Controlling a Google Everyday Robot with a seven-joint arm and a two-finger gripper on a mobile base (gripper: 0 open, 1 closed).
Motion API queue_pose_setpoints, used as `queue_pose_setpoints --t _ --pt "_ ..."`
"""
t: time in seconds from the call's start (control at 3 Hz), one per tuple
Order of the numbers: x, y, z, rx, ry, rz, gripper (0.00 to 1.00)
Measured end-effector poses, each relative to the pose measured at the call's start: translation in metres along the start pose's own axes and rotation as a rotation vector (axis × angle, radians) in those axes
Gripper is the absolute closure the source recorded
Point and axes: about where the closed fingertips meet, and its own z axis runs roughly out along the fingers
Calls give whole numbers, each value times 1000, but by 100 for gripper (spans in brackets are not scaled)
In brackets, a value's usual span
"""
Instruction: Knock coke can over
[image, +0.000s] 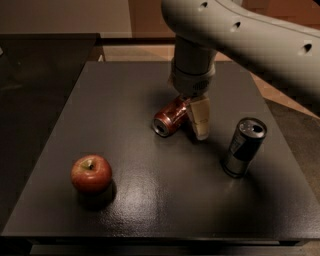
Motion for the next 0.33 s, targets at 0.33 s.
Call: queue_pose_setpoints --t 0.33 --pt "0 0 0 0 0 0 0"
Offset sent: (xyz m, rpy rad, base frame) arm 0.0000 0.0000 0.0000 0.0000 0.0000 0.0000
